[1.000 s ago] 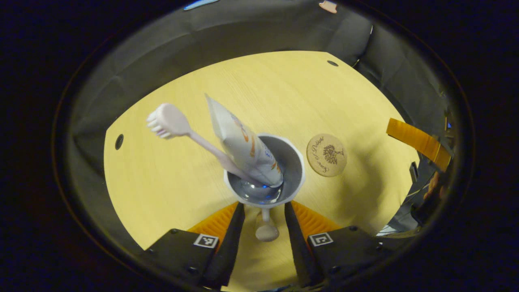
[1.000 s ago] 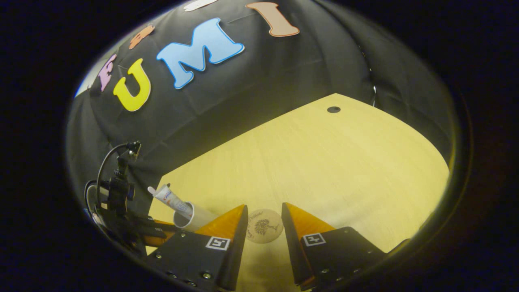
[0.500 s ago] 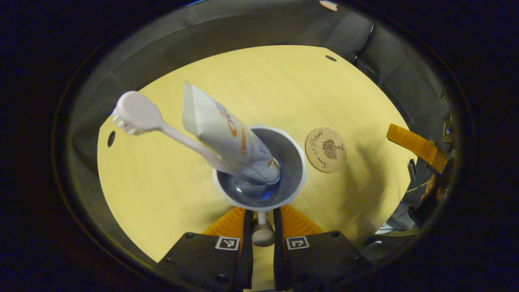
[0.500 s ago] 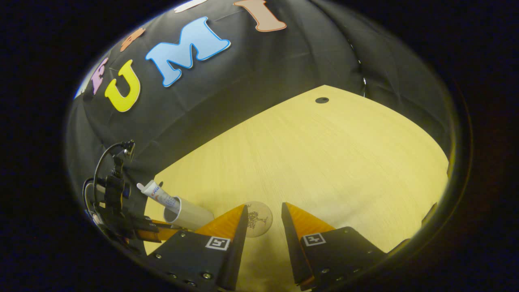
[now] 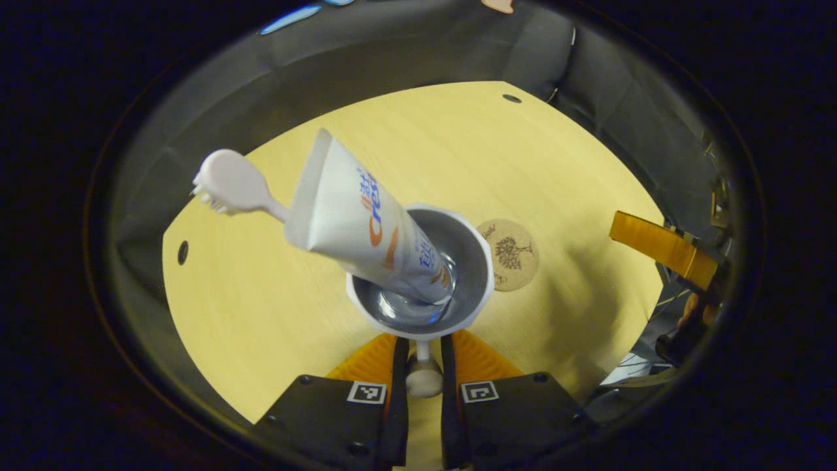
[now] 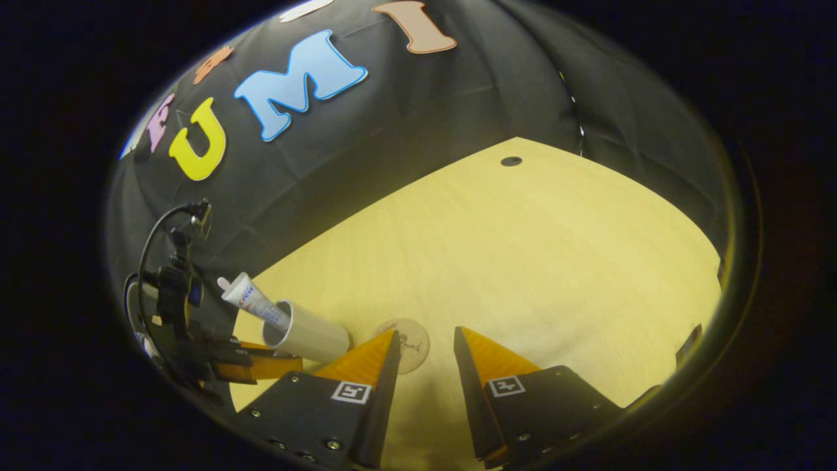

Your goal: Put the toothbrush and toothpaste on the desktop into the cup, then pick up the cup and place it on the coaster on the desktop.

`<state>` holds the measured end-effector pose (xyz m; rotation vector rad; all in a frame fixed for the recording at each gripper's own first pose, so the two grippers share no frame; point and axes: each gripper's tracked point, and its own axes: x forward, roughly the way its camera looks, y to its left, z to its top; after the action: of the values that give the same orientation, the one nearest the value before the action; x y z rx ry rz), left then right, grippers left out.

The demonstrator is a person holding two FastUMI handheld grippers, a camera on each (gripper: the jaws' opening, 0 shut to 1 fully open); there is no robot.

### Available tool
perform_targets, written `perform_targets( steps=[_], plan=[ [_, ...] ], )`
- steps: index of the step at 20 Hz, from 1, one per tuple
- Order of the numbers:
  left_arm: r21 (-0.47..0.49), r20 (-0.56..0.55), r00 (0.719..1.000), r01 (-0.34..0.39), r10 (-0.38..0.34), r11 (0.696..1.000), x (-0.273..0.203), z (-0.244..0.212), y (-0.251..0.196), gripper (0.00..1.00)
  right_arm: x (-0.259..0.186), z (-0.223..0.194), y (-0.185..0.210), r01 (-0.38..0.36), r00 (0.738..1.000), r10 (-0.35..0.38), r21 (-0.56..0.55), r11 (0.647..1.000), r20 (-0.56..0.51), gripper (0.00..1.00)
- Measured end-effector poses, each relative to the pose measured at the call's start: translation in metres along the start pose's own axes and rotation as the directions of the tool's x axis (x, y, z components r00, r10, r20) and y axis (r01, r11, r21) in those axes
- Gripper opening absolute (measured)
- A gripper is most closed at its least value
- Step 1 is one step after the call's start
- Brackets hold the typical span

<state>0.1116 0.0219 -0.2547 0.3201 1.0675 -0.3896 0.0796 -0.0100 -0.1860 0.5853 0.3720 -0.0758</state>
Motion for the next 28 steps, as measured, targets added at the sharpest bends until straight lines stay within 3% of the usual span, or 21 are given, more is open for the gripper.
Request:
perform_targets(
  steps=[11,15,17,19,20,21,23,25,26,28],
  plan=[
    [0.084,-0.036,0.998,0.051,-0.048,0.995,-0.018,0.028,0.015,0.27,-0.026,0.013,-0.071,0.068,0.997,-0.069,0.057,0.996,0.018,0.51],
    [0.092,-0.052,0.998,0.040,-0.035,0.995,-0.035,0.039,0.048,0.27,-0.031,0.014,-0.091,0.082,0.996,-0.083,0.077,0.994,0.015,0.50],
    [0.099,-0.058,0.998,0.030,-0.024,0.995,-0.053,0.055,0.085,0.27,-0.034,0.016,-0.094,0.081,0.997,-0.082,0.073,0.994,0.015,0.50],
    [0.104,-0.055,0.999,0.007,-0.002,0.995,-0.068,0.067,0.114,0.30,-0.032,0.017,-0.094,0.074,0.997,-0.075,0.066,0.995,0.010,0.51],
    [0.098,-0.042,0.999,0.001,0.003,0.995,-0.075,0.074,0.128,0.39,-0.032,0.018,-0.092,0.067,0.998,-0.068,0.064,0.996,0.007,0.51],
    [0.090,-0.031,0.999,-0.005,0.008,0.996,-0.086,0.081,0.141,0.36,-0.033,0.021,-0.089,0.058,0.998,-0.059,0.057,0.997,0.008,0.51],
    [0.065,-0.003,1.000,-0.031,0.031,0.997,-0.110,0.077,0.149,0.49,-0.034,0.030,-0.079,0.037,0.999,-0.037,0.028,0.999,0.009,0.50],
    [0.014,0.044,0.998,-0.055,0.054,0.998,-0.130,0.068,0.156,0.48,-0.041,0.045,-0.064,0.004,1.000,-0.003,-0.024,1.000,0.021,0.51],
    [-0.016,0.083,0.994,-0.072,0.073,0.997,-0.135,0.058,0.161,0.43,-0.048,0.055,-0.055,-0.014,0.999,0.016,-0.057,0.998,0.031,0.51],
    [-0.083,0.179,0.975,-0.118,0.132,0.989,-0.171,0.055,0.197,0.46,-0.068,0.070,-0.036,-0.057,0.997,0.064,-0.126,0.990,0.053,0.51]
  ],
)
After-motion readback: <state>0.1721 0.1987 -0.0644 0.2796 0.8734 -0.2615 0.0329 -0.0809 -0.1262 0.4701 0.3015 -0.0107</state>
